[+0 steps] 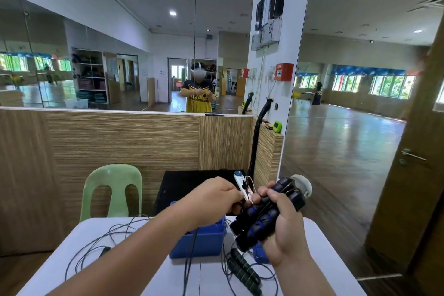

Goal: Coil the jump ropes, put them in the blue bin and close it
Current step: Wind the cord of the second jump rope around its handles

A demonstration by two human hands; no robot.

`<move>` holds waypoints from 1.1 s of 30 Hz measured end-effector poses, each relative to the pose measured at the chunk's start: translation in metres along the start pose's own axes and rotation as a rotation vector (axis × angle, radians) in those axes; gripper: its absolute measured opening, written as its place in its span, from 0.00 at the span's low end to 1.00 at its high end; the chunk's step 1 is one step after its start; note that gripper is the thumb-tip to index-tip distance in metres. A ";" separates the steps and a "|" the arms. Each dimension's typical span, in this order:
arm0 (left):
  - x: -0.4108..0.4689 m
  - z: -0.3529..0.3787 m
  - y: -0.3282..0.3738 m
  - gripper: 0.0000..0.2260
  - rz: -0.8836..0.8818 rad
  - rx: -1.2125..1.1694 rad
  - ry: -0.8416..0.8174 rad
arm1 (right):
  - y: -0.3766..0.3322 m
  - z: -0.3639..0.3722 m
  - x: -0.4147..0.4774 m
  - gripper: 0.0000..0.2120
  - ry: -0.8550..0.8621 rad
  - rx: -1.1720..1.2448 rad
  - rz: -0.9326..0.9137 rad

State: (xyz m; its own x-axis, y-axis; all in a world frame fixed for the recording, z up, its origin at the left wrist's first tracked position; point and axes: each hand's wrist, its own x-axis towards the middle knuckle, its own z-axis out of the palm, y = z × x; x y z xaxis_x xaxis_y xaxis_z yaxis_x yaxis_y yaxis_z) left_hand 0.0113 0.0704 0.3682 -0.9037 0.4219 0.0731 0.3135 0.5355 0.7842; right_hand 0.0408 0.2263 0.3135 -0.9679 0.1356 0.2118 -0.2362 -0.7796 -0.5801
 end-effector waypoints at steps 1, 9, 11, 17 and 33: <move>-0.002 0.002 0.004 0.17 0.007 0.061 0.014 | 0.002 -0.002 0.002 0.04 0.020 -0.011 -0.004; -0.019 0.033 0.002 0.14 0.122 0.453 0.254 | 0.014 0.008 0.020 0.08 0.254 -0.041 -0.146; -0.021 0.043 -0.001 0.12 0.106 0.428 0.297 | 0.014 0.011 0.026 0.05 0.282 -0.043 -0.185; -0.028 0.060 -0.017 0.12 0.156 0.367 0.351 | 0.019 0.015 0.037 0.06 0.403 -0.001 -0.195; -0.027 0.081 -0.059 0.08 0.219 -0.196 0.333 | 0.014 0.008 0.037 0.08 0.300 0.175 -0.118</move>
State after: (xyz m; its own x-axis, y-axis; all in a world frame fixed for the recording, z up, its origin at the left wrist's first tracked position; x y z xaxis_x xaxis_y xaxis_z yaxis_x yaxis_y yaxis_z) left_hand 0.0406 0.0871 0.2697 -0.8769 0.2341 0.4198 0.4757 0.2971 0.8279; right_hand 0.0026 0.2153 0.3195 -0.9232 0.3841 0.0137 -0.3545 -0.8372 -0.4164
